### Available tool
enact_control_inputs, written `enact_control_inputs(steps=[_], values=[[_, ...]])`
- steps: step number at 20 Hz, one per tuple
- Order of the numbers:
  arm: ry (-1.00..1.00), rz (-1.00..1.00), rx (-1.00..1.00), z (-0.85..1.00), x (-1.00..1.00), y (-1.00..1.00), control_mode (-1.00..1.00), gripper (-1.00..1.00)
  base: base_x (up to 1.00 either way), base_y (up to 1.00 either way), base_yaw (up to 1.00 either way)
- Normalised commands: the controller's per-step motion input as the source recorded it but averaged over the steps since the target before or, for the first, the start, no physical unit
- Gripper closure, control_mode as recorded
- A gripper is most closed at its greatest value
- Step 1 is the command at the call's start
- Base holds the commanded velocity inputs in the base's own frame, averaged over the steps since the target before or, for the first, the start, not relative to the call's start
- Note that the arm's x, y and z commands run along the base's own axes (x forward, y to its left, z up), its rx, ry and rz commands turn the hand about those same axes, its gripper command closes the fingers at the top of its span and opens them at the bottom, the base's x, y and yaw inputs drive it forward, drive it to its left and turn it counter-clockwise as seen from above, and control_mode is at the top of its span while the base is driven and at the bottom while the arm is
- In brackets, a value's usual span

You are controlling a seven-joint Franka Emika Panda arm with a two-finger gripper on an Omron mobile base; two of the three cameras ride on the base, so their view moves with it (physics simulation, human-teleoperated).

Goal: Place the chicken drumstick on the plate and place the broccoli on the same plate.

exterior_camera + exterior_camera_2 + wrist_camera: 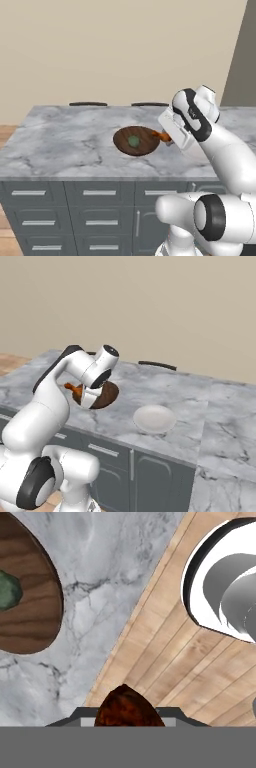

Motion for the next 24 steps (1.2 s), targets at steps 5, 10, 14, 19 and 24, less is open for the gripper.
enact_control_inputs(steps=[5,10,14,19,24], values=[[0.0,0.0,0.0,0.0,0.0,0.0,1.0,1.0,0.39,-0.31,0.07],[0.0,0.0,0.0,0.0,0.0,0.0,1.0,1.0,0.28,-0.21,0.01],[0.0,0.0,0.0,0.0,0.0,0.0,1.0,1.0,0.21,-0.19,0.0],[0.0,0.0,0.0,0.0,0.0,0.0,1.0,1.0,0.3,-0.2,0.0],[0.0,0.0,0.0,0.0,0.0,0.0,1.0,1.0,0.27,-0.17,0.0]])
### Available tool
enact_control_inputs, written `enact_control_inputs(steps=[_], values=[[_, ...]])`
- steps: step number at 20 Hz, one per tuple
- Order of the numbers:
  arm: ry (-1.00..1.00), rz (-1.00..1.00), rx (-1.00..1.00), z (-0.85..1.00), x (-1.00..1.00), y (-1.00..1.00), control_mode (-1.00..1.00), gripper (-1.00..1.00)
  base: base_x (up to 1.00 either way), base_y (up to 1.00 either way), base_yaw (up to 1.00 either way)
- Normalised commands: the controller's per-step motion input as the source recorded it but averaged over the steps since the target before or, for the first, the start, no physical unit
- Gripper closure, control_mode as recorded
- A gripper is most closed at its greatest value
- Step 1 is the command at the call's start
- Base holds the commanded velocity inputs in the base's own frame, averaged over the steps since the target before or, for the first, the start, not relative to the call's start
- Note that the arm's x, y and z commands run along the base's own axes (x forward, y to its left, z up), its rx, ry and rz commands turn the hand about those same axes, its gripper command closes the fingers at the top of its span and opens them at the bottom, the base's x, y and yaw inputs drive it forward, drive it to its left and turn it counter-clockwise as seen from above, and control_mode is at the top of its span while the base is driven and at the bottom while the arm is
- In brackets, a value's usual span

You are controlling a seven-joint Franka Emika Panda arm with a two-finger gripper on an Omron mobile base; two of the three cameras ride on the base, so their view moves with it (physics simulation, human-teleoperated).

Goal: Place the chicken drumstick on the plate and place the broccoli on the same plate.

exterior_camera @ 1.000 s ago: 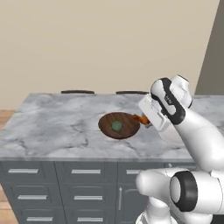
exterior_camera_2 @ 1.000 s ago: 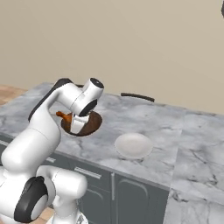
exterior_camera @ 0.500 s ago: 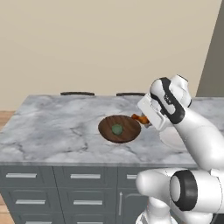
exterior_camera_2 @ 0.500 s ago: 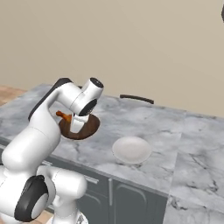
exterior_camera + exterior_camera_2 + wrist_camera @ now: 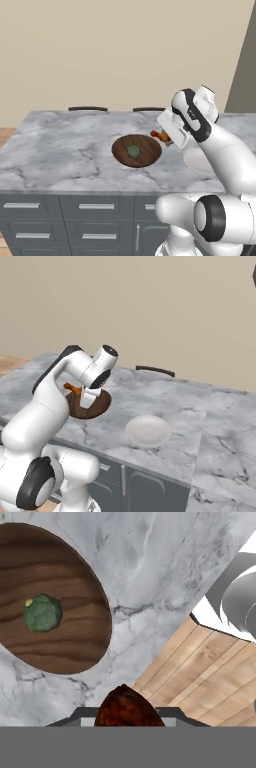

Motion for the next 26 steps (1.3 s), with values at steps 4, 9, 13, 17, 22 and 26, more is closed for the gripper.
enact_control_inputs(steps=[4,9,13,17,22,26], values=[[0.0,0.0,0.0,0.0,0.0,0.0,1.0,1.0,0.27,-0.16,0.0],[-0.08,0.0,0.0,0.0,0.07,-0.21,-1.0,1.0,0.04,-0.03,0.0],[-0.06,0.0,0.0,-0.2,0.0,-0.54,-1.0,1.0,0.0,0.0,0.0],[0.0,0.0,-0.07,-0.45,0.0,-0.51,-1.0,1.0,0.0,0.0,0.0],[0.0,0.0,-0.09,-0.46,0.13,-0.38,-1.0,1.0,0.0,0.0,0.0],[0.0,0.0,-0.02,-0.19,0.06,-0.57,-1.0,1.0,0.0,0.0,0.0]])
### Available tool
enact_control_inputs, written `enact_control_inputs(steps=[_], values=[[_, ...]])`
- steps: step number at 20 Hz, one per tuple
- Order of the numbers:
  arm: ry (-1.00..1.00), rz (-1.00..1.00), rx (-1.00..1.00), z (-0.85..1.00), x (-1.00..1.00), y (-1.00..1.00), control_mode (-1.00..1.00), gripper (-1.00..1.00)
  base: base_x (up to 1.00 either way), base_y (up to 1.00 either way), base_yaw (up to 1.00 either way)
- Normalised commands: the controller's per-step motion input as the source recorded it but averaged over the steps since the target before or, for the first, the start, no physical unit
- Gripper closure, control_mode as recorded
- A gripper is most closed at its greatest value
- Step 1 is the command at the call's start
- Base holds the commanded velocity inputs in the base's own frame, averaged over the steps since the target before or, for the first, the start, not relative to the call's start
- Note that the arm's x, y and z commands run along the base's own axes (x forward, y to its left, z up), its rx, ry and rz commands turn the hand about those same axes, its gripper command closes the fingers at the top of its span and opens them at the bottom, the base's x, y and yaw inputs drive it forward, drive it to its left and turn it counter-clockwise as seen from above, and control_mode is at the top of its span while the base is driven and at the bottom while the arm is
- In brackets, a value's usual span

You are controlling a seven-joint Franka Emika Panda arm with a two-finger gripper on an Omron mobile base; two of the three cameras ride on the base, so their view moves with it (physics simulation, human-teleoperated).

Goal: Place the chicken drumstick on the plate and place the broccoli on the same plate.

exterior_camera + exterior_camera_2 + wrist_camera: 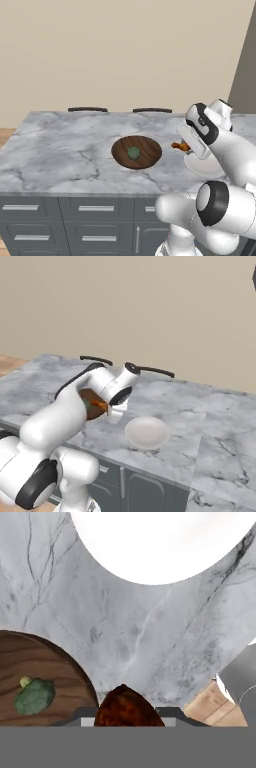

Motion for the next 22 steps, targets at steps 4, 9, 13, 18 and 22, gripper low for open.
enact_control_inputs(steps=[4,9,13,18,22], values=[[0.0,0.0,0.0,-0.04,0.0,-0.63,-1.0,1.0,0.0,0.0,0.0],[0.0,-0.03,-0.04,-0.21,0.14,-0.41,-1.0,1.0,0.0,0.0,0.0],[0.0,-0.03,-0.07,-0.44,0.12,-0.38,-1.0,1.0,0.0,0.0,0.0],[0.0,-0.02,-0.04,-0.42,0.02,-0.51,-1.0,1.0,0.0,0.0,0.0],[0.0,-0.01,-0.01,-0.39,0.0,-0.54,-1.0,1.0,0.0,0.0,0.0]])
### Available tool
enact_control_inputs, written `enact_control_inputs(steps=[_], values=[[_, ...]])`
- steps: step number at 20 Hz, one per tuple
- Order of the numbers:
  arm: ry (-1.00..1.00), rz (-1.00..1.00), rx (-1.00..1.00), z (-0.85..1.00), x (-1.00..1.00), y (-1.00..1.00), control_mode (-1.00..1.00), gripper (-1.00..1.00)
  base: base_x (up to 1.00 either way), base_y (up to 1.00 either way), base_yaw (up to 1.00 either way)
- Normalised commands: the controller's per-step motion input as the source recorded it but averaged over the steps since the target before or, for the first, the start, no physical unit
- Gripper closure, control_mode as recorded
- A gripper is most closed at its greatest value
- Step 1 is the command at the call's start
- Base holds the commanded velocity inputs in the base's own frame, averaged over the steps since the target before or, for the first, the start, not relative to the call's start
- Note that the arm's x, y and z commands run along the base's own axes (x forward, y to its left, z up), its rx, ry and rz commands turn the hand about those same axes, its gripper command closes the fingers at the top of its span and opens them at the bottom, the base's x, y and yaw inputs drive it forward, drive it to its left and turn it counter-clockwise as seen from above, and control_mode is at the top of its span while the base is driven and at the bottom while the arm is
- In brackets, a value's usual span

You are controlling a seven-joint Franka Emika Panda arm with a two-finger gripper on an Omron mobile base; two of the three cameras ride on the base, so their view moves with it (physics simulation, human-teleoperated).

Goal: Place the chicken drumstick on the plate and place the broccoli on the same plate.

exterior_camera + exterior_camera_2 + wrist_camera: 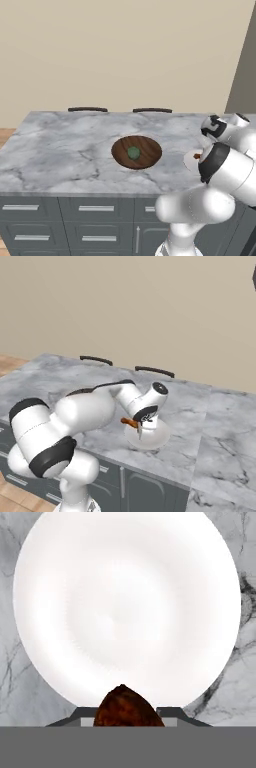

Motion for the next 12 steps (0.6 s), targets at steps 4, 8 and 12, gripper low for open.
enact_control_inputs(steps=[4,8,12], values=[[0.0,0.0,-0.02,-0.34,0.01,-0.44,-1.0,1.0,0.0,0.0,0.0],[0.0,0.0,-0.03,-0.32,0.05,-0.34,-1.0,1.0,0.0,0.0,0.0],[0.0,0.0,-0.02,-0.23,0.25,-0.27,-1.0,1.0,0.0,0.0,0.0]])
